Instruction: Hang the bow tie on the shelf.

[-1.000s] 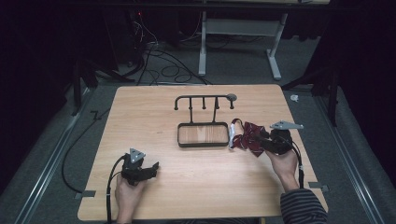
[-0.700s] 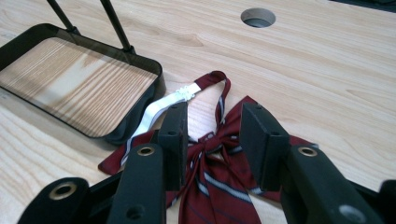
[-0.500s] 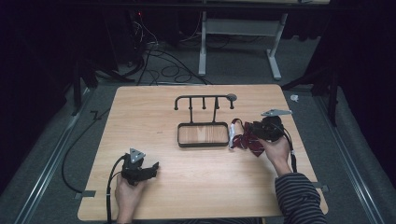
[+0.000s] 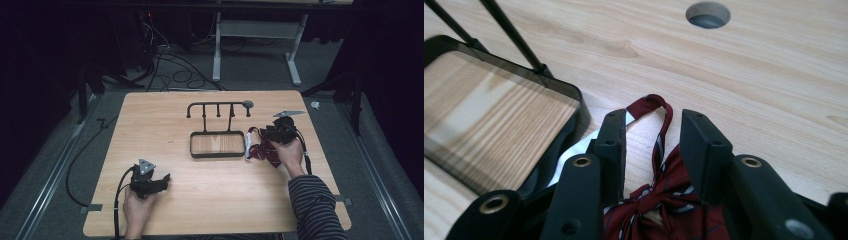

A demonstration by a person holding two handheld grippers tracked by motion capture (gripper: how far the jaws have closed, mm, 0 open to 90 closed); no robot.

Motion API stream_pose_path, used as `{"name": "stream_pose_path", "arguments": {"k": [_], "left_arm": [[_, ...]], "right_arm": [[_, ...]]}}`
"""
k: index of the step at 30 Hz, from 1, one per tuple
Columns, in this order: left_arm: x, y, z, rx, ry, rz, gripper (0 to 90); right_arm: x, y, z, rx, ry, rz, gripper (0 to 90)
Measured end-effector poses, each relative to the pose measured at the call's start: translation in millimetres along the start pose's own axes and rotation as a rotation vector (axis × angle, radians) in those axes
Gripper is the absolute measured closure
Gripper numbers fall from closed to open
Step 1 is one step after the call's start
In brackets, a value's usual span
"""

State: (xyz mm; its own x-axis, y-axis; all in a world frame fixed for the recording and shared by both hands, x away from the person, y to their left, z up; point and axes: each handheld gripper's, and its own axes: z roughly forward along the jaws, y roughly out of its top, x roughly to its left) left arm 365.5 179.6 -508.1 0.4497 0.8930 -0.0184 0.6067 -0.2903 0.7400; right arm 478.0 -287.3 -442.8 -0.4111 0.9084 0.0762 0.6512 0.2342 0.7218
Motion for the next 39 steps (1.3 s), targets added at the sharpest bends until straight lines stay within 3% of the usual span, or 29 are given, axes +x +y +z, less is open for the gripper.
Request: {"name": "stream_pose_path", "arguments": {"k": [18,23,31,39], "left_arm": [[-0.9,-0.7,-0.8,0.001,-0.002,-0.002,23.2],[-0.9,-0.7,-1.0,0.003,-0.002,-0.001,23.2],[-0.9,-0.7,-1.1,0.003,-0.002,-0.001,23.2],[-0.9,-0.8,-1.1,0.003,-0.003,-0.002,23.2]], "right_arm": [[-3.0,12.3,50.0,0.085,-0.041,0.008,64.9],[-4.2,8.6,60.5,0.119,-0.047,0.011,71.2],[-6.6,6.5,61.8,0.124,-0.028,0.012,89.4],[-3.8,8.8,47.0,0.083,-0.021,-0.021,90.0]]}}
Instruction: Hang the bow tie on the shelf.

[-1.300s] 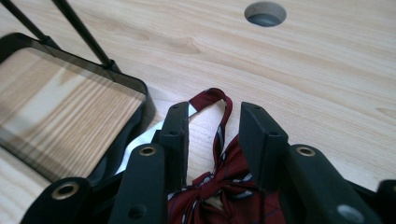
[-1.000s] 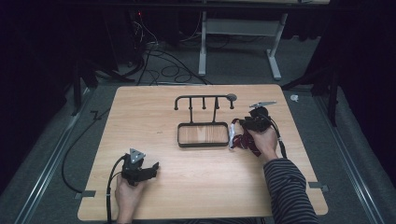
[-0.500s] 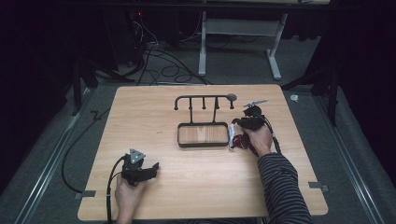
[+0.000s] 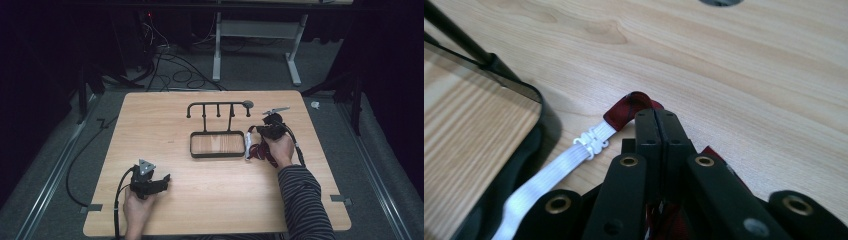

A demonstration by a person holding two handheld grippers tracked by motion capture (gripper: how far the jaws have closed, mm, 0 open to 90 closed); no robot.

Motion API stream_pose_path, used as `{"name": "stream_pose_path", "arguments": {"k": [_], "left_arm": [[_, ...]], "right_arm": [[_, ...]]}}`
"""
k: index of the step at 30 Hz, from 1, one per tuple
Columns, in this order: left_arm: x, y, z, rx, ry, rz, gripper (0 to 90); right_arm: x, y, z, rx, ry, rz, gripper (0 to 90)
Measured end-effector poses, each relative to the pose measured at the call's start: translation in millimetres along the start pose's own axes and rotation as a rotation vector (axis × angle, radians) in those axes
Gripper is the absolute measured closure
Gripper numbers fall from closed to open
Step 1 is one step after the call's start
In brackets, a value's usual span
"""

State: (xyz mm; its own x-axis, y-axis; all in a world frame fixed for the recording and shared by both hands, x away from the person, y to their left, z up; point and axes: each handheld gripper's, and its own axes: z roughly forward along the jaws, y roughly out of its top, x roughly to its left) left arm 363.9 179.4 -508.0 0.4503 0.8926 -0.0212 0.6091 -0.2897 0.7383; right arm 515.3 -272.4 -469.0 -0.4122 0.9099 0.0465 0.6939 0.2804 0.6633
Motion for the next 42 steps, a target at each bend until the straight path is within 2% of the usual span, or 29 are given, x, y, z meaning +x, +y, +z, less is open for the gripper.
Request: {"name": "stream_pose_path", "arguments": {"k": [8,10,24,27,37,42], "left_arm": [[0.0,0.0,0.0,0.000,0.000,0.000,23.2],[0.0,0.0,0.0,0.000,0.000,-0.001,23.2],[-0.2,0.0,0.0,0.001,-0.003,0.005,22.6],[-0.2,0.0,0.0,0.001,-0.003,0.005,22.6],[-0.3,0.1,0.1,0.002,-0.004,0.006,22.5],[-0.4,0.1,0.2,0.002,-0.004,0.007,21.9]], "right_arm": [[1.7,-1.0,-27.7,-0.065,0.016,-0.019,90.0],[4.9,-1.3,-39.7,-0.093,0.020,-0.051,90.0],[18.6,-2.2,-101.8,-0.230,0.037,-0.115,90.0],[20.7,-2.9,-108.9,-0.239,0.041,-0.116,90.0],[30.6,-7.0,-142.5,-0.297,0.047,-0.163,90.0],[35.0,-10.1,-151.4,-0.309,0.062,-0.177,90.0]]}}
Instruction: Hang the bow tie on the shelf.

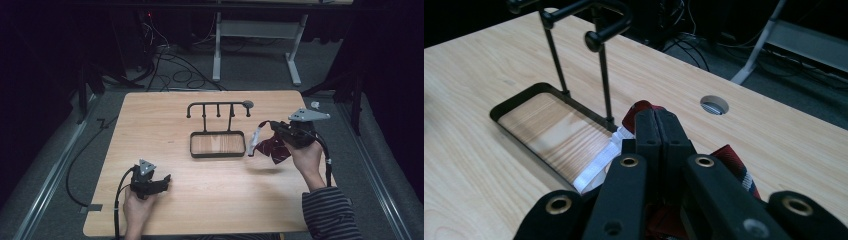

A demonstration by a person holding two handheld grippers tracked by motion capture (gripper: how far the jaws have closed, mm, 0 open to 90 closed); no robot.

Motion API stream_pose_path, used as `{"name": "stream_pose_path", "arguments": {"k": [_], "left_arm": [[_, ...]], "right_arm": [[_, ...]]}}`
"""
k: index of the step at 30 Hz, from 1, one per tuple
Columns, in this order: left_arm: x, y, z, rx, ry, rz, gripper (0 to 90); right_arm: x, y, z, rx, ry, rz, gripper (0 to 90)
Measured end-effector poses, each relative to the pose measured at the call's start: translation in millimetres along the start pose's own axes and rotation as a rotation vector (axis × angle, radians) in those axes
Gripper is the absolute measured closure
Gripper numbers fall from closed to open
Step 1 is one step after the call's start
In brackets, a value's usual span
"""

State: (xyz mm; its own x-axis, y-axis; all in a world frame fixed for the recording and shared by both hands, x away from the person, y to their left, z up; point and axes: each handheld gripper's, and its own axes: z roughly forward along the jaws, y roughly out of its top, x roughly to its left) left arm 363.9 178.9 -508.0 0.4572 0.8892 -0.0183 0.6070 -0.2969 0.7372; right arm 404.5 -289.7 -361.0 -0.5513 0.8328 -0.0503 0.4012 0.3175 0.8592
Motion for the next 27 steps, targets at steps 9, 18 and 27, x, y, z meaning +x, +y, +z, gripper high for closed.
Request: {"name": "stream_pose_path", "arguments": {"k": [9,18,27], "left_arm": [[0.0,0.0,0.0,0.000,0.000,0.000,21.9],[0.0,0.0,0.0,0.000,0.000,-0.001,22.1],[0.1,0.0,0.0,0.000,0.000,-0.001,22.1]], "right_arm": [[12.8,-5.3,-8.9,-0.019,0.031,-0.021,90.0],[21.7,-9.6,-11.8,-0.037,0.054,-0.014,90.0],[30.4,-9.2,-9.2,-0.039,0.087,-0.024,90.0]]}}
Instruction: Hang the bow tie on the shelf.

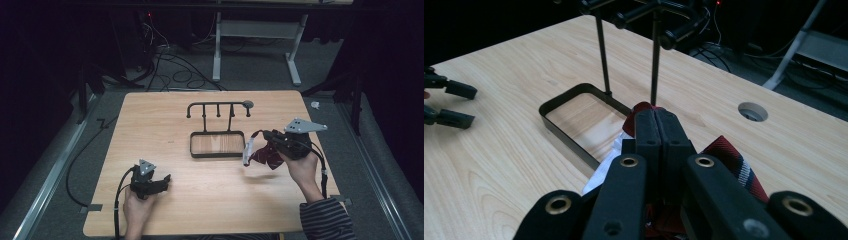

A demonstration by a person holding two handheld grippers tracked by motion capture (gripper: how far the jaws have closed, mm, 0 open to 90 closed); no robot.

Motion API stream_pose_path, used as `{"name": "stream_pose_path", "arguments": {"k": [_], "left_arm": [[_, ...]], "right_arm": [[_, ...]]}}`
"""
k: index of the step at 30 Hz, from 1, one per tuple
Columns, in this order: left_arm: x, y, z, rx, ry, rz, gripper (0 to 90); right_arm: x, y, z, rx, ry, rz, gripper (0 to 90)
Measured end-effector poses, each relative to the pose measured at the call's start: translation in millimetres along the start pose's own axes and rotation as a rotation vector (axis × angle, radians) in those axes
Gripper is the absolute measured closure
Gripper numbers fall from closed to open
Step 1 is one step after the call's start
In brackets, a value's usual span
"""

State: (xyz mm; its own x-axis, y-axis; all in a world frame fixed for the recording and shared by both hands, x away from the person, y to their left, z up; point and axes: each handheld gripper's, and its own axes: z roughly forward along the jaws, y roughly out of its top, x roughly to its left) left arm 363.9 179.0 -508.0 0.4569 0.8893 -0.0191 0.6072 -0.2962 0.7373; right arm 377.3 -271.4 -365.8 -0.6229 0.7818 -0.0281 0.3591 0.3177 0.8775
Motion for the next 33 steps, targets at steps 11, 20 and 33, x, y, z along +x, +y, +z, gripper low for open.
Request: {"name": "stream_pose_path", "arguments": {"k": [11,20,33], "left_arm": [[0.1,0.0,0.0,0.000,0.000,-0.001,22.4],[0.1,0.0,0.0,0.000,0.000,-0.001,22.4],[0.1,0.0,-0.1,0.000,0.000,-0.001,22.4]], "right_arm": [[11.1,4.0,5.9,-0.013,0.048,-0.015,90.0],[19.3,11.1,17.5,-0.021,0.087,-0.027,90.0],[33.1,28.4,35.9,-0.012,0.103,-0.044,90.0]]}}
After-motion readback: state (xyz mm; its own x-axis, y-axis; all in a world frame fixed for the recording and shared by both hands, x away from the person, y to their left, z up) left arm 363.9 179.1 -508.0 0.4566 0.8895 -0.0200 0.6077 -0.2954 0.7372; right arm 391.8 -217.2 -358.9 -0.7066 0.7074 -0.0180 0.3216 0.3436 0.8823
